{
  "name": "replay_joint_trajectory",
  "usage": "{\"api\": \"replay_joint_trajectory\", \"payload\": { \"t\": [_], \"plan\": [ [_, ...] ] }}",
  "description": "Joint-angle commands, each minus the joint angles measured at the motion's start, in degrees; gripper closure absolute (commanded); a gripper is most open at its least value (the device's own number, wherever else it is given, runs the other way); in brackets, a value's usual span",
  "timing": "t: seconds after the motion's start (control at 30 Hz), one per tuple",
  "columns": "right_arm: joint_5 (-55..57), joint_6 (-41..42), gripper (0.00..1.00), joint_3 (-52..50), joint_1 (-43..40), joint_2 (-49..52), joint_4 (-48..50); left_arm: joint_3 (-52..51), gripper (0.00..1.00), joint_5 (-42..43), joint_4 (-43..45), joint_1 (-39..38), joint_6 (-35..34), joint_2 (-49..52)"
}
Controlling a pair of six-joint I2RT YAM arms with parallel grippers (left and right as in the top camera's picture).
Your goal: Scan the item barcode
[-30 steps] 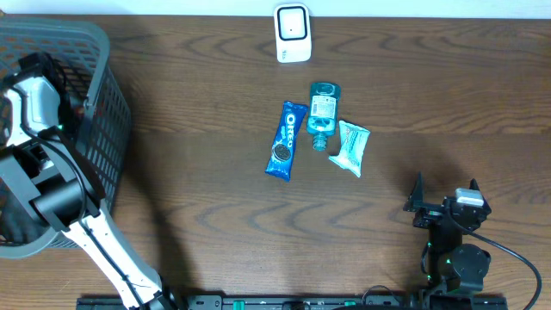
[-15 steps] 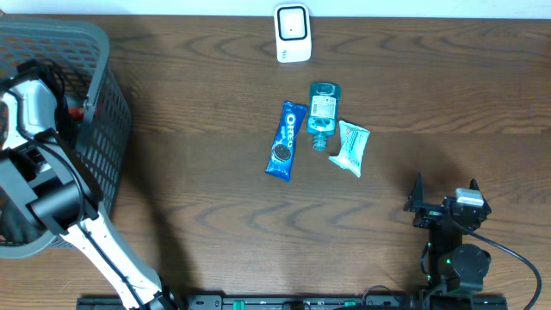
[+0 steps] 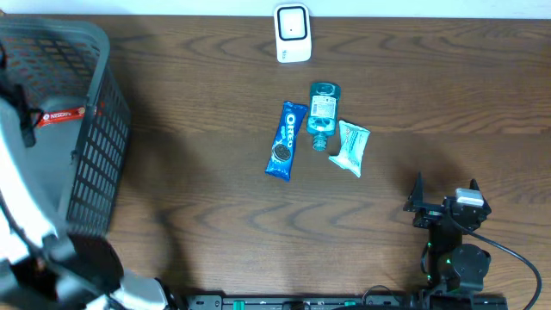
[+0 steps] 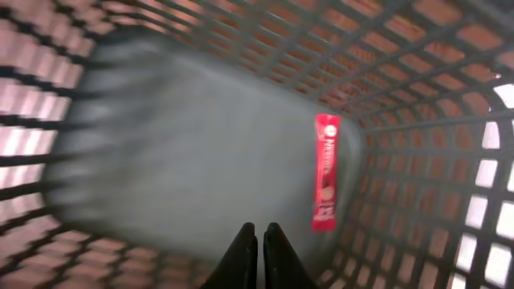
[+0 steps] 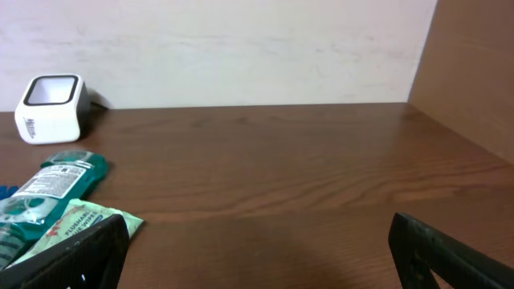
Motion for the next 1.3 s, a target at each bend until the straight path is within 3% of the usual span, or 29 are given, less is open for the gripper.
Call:
{"api": "replay_joint_trajectory", "payload": {
  "t": [0.0, 0.17, 0.33, 0.43, 0.53, 0.6, 0.9, 1.03, 1.17, 1.27],
  "plan": [
    [0.1, -0.7, 0.01, -0.1, 0.5, -0.3, -0.2, 0.1, 0.93, -2.3, -5.0, 0.3, 0.3, -4.9],
    [0.1, -0.7, 0.01, -0.1, 0.5, -0.3, -0.2, 0.1, 0.93, -5.0, -8.5, 0.3, 0.3, -10.9],
    [0.1, -0.6, 0.01, -0.1, 0.5, -0.3, -0.2, 0.1, 0.90, -6.1, -5.7, 1.8, 0.6, -8.1],
    [0.1, -0.7, 0.01, -0.1, 0.6, -0.3, -0.2, 0.0, 0.93, -1.1, -13.9, 5.0, -2.6, -3.7],
    [0.1, -0.7, 0.01, -0.1, 0.6, -0.3, -0.2, -1.3, 0.92, -2.0, -23.2, 7.2, -8.4, -0.6],
    [0.1, -0.7, 0.01, -0.1, 0.6, -0.3, -0.2, -4.1, 0.92, -3.0, -24.0, 7.6, -8.6, -0.7],
    [0.1, -0.7, 0.01, -0.1, 0.6, -0.3, -0.2, -22.5, 0.93, -3.0, -16.1, 7.4, -7.0, -13.4],
    [0.1, -0.7, 0.01, -0.1, 0.6, -0.3, -0.2, -27.6, 0.92, -3.0, -9.2, 7.4, -2.4, -21.9],
    [0.1, -0.7, 0.01, -0.1, 0.5, -0.3, -0.2, -28.0, 0.78, -2.9, -1.8, 7.4, 3.4, -25.3],
    [0.1, -0.6, 0.01, -0.1, 0.5, -0.3, -0.2, -28.0, 0.74, -2.9, 4.0, 7.4, 5.8, -23.8]
  ]
}}
